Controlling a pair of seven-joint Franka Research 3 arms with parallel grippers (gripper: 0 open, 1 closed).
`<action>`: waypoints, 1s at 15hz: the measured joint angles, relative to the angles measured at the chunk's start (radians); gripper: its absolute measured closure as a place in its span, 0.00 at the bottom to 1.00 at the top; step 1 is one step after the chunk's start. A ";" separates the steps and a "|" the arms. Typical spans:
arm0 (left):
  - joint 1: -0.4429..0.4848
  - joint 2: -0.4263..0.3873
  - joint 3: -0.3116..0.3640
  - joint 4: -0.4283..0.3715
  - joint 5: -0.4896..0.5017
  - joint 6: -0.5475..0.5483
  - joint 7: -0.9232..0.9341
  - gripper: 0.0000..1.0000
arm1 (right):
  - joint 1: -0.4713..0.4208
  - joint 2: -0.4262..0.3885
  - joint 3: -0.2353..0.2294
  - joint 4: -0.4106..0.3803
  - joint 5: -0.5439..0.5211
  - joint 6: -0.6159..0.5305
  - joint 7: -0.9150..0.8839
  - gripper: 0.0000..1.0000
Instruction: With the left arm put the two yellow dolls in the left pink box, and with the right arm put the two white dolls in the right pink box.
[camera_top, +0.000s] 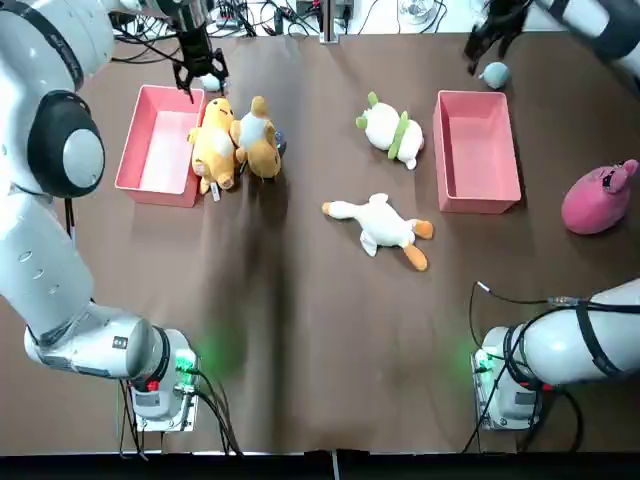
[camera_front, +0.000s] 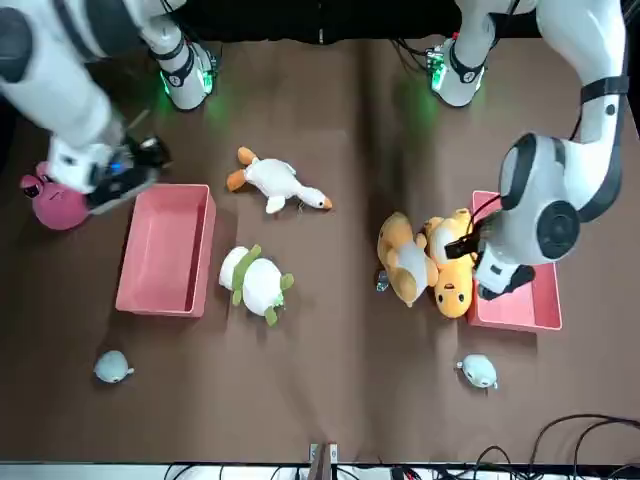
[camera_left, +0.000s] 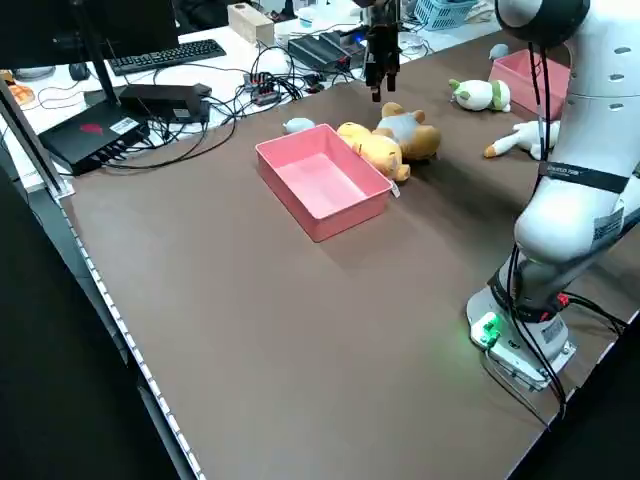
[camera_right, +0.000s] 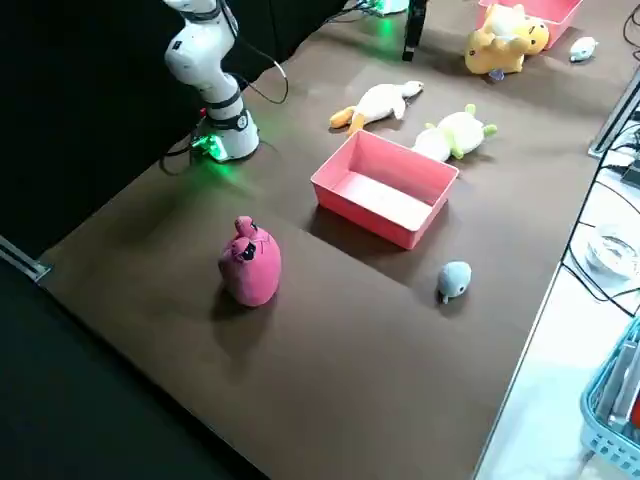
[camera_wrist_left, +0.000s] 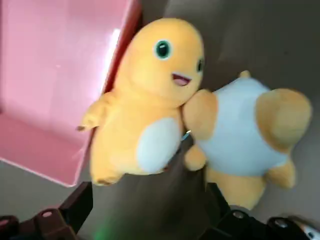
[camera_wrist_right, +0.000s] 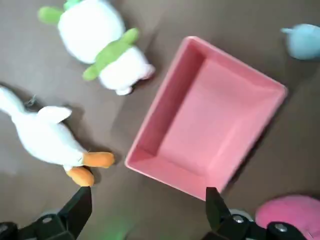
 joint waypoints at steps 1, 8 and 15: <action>-0.011 0.007 -0.001 0.002 -0.001 0.026 -0.028 0.00 | 0.050 -0.010 0.001 -0.059 0.000 0.049 0.000 0.00; -0.050 0.091 -0.003 0.017 -0.115 0.204 -0.193 0.00 | 0.321 -0.022 0.003 -0.522 -0.003 0.593 -0.002 0.00; -0.111 0.159 -0.004 0.030 -0.130 0.312 -0.299 0.00 | 0.467 0.039 0.002 -0.580 -0.004 0.747 -0.006 0.00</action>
